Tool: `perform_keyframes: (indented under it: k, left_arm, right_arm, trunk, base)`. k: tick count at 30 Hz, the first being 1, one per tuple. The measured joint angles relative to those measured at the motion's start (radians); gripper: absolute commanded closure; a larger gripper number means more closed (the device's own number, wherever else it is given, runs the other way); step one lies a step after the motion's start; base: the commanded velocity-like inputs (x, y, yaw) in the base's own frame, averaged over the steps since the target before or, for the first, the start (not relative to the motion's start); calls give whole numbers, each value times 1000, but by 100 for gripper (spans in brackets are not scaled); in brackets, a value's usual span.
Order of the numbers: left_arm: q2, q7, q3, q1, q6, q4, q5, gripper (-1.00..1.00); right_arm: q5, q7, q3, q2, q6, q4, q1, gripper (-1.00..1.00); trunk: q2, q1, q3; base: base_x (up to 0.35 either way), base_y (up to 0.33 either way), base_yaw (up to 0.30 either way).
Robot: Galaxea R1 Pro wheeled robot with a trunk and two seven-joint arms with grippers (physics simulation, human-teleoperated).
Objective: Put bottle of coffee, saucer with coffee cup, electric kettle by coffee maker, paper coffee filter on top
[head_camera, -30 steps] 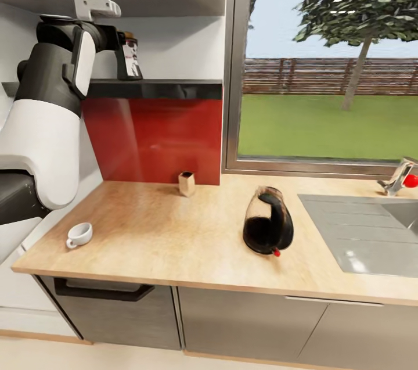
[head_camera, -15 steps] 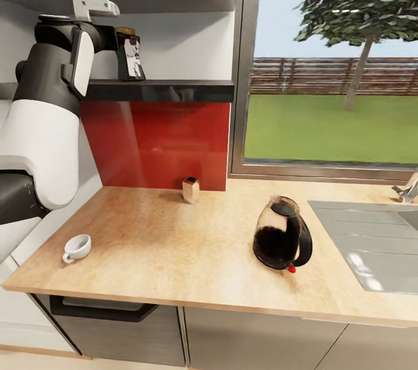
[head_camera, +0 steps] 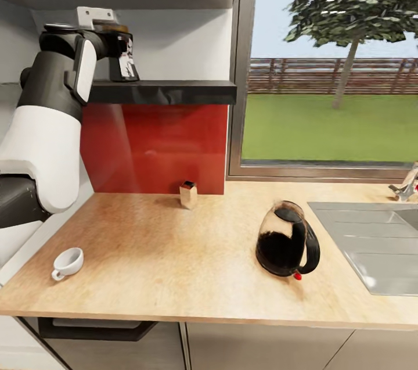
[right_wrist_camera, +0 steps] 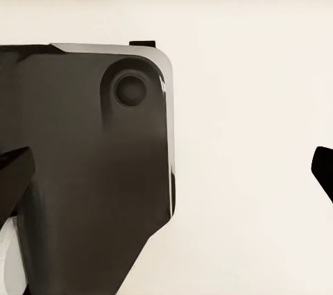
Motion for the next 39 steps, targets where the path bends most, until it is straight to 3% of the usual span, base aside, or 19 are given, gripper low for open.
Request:
perform_keyframes:
  k: [15, 22, 39]
  left_arm:
    - [2, -1, 1, 13, 1, 10, 0, -100]
    - [4, -1, 2, 43, 0, 0, 0, -100]
    - [11, -1, 2, 46, 0, -3, 2, -100]
  right_arm:
    - [0, 0, 0, 0, 0, 0, 0, -100]
    - [0, 0, 0, -1, -1, 0, 0, -100]
    - [0, 0, -2, -1, -1, 0, 0, -100]
  trunk:
    - [0, 0, 0]
    - [0, 0, 0]
    - [0, 0, 0]
  base:
    - [87, 0, -1]
    - [35, 1, 0]
    - [94, 26, 0]
